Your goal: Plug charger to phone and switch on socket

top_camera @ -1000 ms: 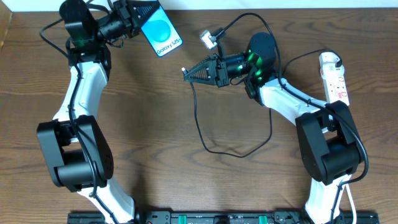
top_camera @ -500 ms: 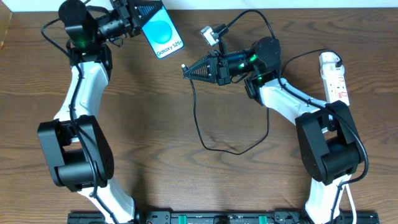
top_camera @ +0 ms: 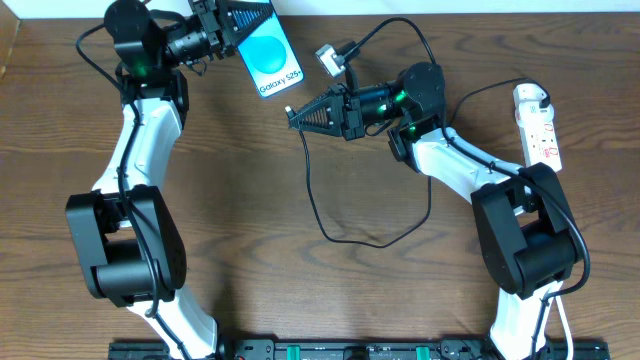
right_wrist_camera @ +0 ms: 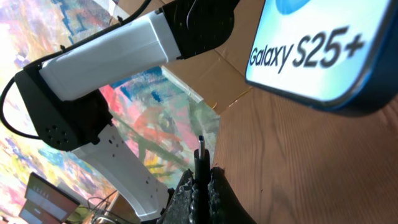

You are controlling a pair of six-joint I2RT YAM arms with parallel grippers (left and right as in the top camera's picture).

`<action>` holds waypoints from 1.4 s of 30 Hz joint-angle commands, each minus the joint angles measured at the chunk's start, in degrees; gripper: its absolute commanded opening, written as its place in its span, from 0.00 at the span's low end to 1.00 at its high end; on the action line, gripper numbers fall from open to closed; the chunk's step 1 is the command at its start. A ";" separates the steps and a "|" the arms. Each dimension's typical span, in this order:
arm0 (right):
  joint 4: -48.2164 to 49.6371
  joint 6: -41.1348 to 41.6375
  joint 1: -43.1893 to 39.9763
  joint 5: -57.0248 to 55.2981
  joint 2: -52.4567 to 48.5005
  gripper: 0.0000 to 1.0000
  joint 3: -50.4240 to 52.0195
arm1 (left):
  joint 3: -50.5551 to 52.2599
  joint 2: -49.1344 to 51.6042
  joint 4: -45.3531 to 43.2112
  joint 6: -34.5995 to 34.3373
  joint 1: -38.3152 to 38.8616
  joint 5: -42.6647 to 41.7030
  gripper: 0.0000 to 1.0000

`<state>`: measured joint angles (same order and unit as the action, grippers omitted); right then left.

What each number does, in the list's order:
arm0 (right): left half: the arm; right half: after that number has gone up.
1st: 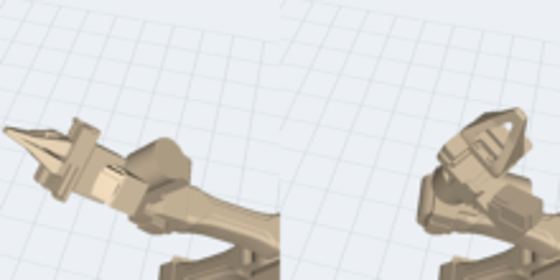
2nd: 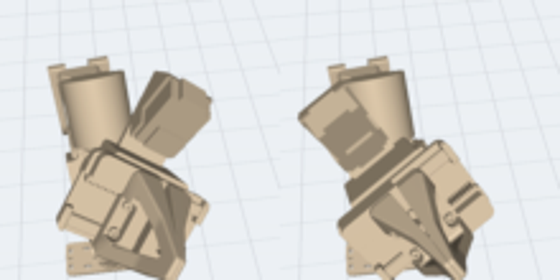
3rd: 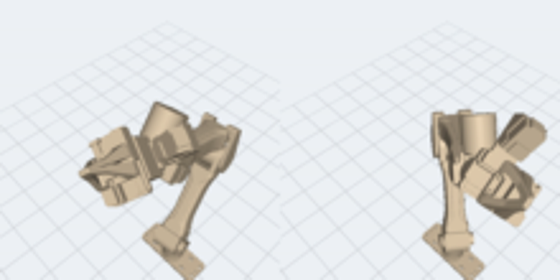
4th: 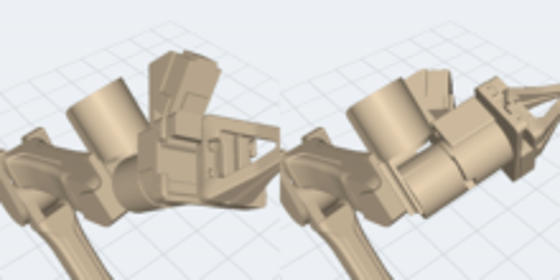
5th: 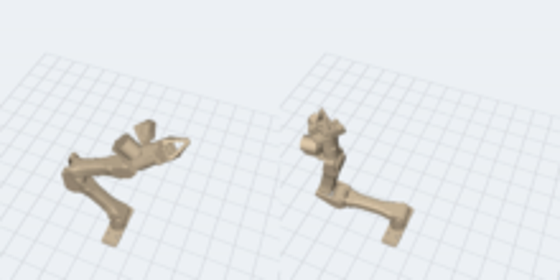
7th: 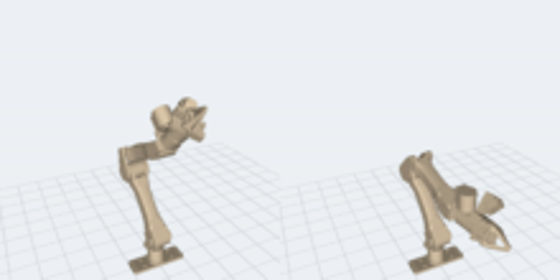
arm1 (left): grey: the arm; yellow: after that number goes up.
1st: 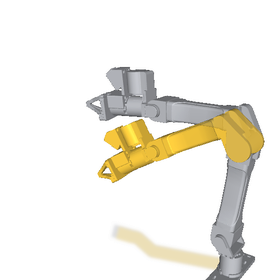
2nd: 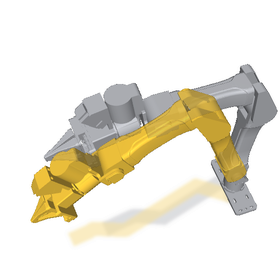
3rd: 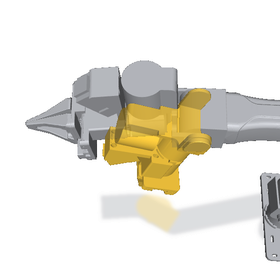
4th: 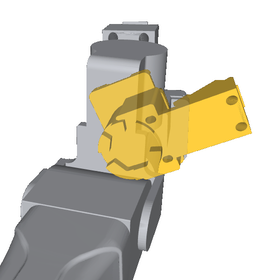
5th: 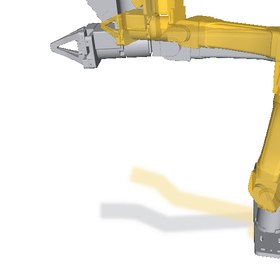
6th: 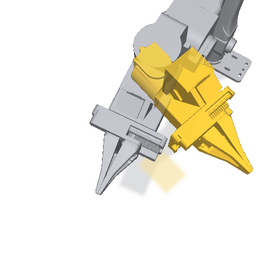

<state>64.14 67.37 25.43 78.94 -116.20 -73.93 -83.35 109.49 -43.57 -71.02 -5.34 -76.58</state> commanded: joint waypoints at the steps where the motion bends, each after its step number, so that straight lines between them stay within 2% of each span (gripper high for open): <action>1: 0.17 -0.37 0.15 -1.70 0.13 0.01 -0.85 | -1.20 -1.70 -0.68 -2.25 0.68 -1.64 0.07; 7: -0.31 -0.35 0.11 -3.45 0.13 0.01 -0.85 | -1.20 -1.70 -0.70 -5.22 1.25 -1.86 0.07; 18: -4.79 -0.11 0.09 -5.38 0.13 0.01 -0.85 | -1.20 -1.70 -0.72 -4.87 0.96 -2.69 0.07; 23: -4.76 -0.11 0.11 -5.35 0.13 0.01 -0.85 | -1.20 -1.70 -0.72 -4.68 0.52 -5.01 0.08; 42: -4.70 -0.13 0.11 -4.87 0.13 0.01 -0.85 | -1.20 -1.70 -0.70 -2.71 0.48 -5.27 0.08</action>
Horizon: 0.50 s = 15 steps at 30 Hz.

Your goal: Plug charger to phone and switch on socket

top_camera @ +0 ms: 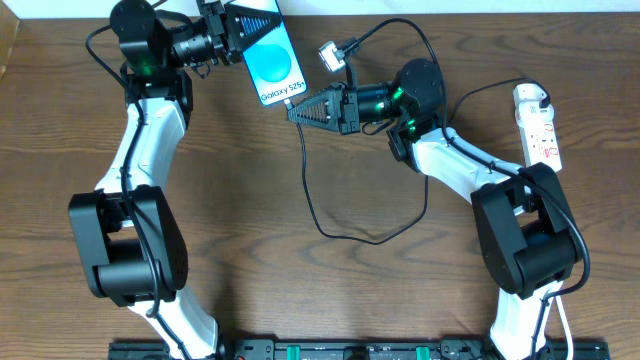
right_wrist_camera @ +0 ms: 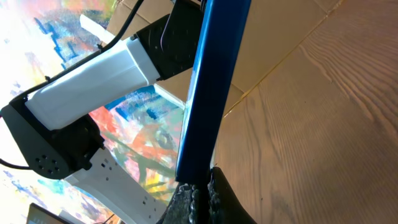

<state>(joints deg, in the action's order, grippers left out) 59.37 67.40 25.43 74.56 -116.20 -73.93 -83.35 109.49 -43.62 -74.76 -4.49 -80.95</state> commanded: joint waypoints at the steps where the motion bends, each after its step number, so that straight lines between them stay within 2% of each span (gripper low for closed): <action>1: 0.07 -0.15 0.11 -0.48 0.13 0.01 -0.85 | -1.20 -1.70 -0.66 1.05 -0.37 -0.87 0.08; 15: 0.22 -0.15 0.11 -0.48 0.13 0.01 -0.85 | -1.22 -1.70 -0.66 3.04 -0.37 -1.01 0.07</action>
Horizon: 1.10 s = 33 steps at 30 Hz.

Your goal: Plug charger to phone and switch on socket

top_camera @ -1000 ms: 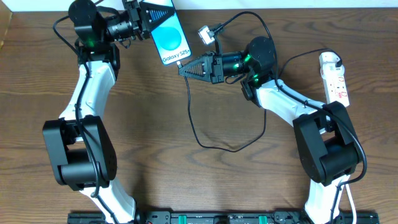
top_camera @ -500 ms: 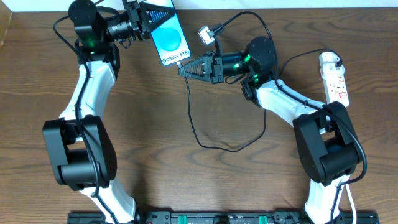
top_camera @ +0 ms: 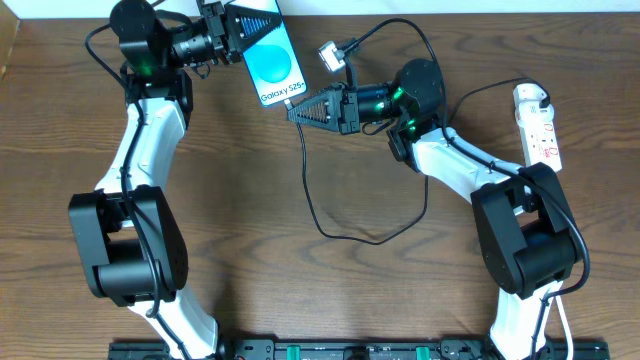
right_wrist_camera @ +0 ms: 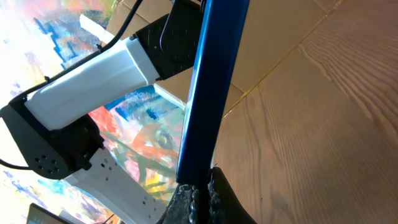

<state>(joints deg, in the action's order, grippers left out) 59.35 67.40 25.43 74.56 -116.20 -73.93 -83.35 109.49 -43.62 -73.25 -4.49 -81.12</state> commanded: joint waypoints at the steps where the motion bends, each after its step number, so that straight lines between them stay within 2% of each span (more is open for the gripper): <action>1: 0.22 -0.15 0.11 -0.46 0.13 0.01 -0.85 | -1.20 -1.70 -0.66 1.66 -0.37 -0.81 0.08; 19: 0.22 -0.15 0.11 0.20 0.13 0.01 -0.85 | -1.20 -1.70 -0.63 6.82 -0.37 -0.74 0.07; 33: 0.22 -0.17 0.11 1.25 0.13 0.01 -0.85 | -1.20 -1.70 -0.39 6.99 -2.10 0.98 0.07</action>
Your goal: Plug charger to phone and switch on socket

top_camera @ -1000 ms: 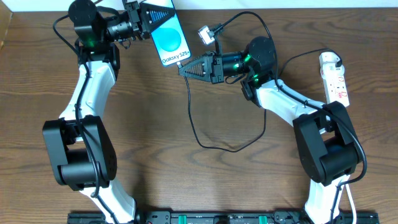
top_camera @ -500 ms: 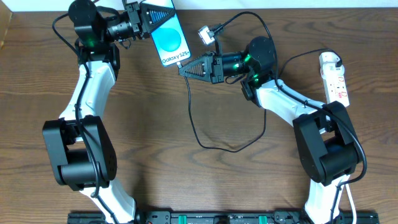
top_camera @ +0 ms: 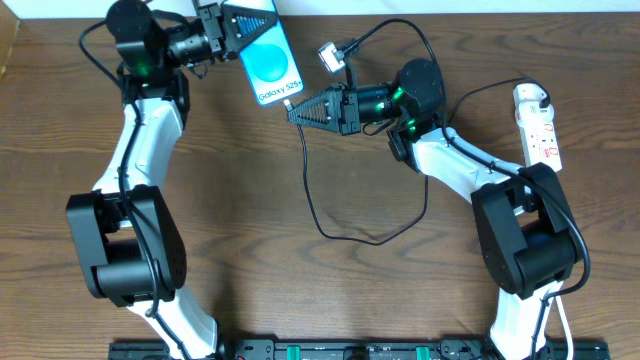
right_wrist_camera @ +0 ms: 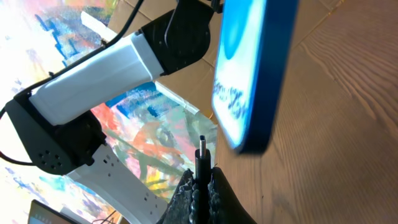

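The phone (top_camera: pixel 272 68), blue-edged with a lit "Galaxy S25+" screen, is held off the table at the back left, and my left gripper (top_camera: pixel 250 22) is shut on its top end. My right gripper (top_camera: pixel 297 112) is shut on the charger plug (right_wrist_camera: pixel 202 149), just below the phone's lower end. In the right wrist view the plug's metal tip stands bare, a small gap away from the phone (right_wrist_camera: pixel 252 74), which is tilted beside and above it. The black cable (top_camera: pixel 340 238) loops across the table. The white power strip (top_camera: pixel 537 125) lies at the far right.
The left arm's white link and black joint (right_wrist_camera: pixel 93 81) fill the background of the right wrist view. The brown wooden table (top_camera: pixel 300 300) lies under both arms. A black rail (top_camera: pixel 350 350) runs along the front edge.
The phone has shifted slightly left and turned, so its lower end no longer sits over the plug. The plug tip now shows bare with a gap beside the phone.
At first the plug, held in my right gripper, stood apart from the phone held by my left. Then, at two moments, the phone's lower end was right over the plug tip, hiding it. Now phone and plug are apart again.
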You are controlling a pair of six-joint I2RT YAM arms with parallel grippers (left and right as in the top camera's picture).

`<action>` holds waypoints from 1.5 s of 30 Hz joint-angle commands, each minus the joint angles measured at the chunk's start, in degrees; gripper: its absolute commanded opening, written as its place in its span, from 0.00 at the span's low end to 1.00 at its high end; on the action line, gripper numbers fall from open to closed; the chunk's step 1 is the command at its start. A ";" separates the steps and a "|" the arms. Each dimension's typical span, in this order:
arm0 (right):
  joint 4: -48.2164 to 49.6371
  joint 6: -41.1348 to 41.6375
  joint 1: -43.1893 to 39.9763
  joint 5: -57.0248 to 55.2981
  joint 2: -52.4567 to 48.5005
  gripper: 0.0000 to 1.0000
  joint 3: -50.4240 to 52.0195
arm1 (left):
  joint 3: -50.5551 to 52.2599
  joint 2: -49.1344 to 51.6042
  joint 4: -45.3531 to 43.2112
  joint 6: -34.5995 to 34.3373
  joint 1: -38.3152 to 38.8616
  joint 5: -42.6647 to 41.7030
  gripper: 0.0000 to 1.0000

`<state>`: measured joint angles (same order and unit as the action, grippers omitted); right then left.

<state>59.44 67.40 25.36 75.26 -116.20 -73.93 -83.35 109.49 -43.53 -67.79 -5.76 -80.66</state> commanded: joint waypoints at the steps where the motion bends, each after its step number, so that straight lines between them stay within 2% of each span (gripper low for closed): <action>1: 0.13 -0.17 0.17 0.52 0.13 0.01 -0.85 | -1.20 -1.70 -0.48 1.53 -0.81 0.52 0.07; 13: 0.11 -0.66 0.20 -0.11 0.13 0.01 -0.85 | -1.20 -1.70 -0.48 -1.51 -0.26 0.57 0.07; 25: 0.07 -0.83 0.22 -0.63 0.13 0.01 -0.85 | -1.20 -1.70 -0.48 -1.53 1.20 0.72 0.08; 29: -0.11 -0.83 0.22 -1.27 0.11 0.01 -0.85 | -1.20 -1.70 -0.52 -3.69 1.75 1.20 0.08; 45: -0.52 -1.73 -0.07 -1.73 0.11 0.01 -0.85 | -1.20 -1.70 -0.52 -3.67 1.88 1.14 0.07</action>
<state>59.02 66.83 25.36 74.78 -116.20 -73.93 -83.35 109.49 -43.53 -70.76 -4.05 -79.57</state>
